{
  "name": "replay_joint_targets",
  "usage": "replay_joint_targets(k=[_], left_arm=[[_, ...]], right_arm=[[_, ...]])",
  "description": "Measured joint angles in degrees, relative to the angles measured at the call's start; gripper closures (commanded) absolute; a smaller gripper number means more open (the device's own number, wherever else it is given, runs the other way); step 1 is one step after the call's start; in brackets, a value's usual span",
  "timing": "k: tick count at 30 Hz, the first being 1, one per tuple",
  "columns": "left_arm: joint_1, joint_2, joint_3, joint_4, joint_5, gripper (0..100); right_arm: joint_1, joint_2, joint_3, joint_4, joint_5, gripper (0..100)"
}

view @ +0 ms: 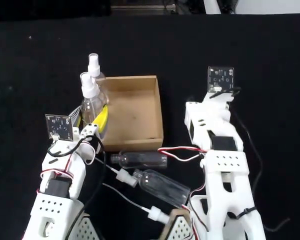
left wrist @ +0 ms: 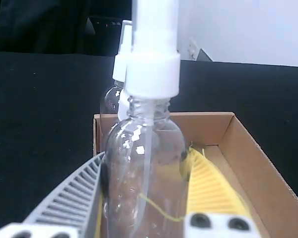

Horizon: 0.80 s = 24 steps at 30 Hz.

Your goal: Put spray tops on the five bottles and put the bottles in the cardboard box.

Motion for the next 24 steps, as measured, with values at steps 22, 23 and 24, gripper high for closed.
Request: replay_joint_targets(k=[22, 23, 24], left_arm=[[0.0, 0.53, -1.41, 0.35, 0.0, 97], [0.0, 0.62, -1.58, 0.44, 0.0, 97], [0.0, 0.62, -1.67, 0.44, 0.0, 97]], right_arm=[[-0.53, 0.0, 0.0, 0.44, 0.0, 87.5], [-0.53, 0.0, 0.0, 0.44, 0.0, 87.5], [-0.53, 0.0, 0.0, 0.44, 0.0, 87.5]])
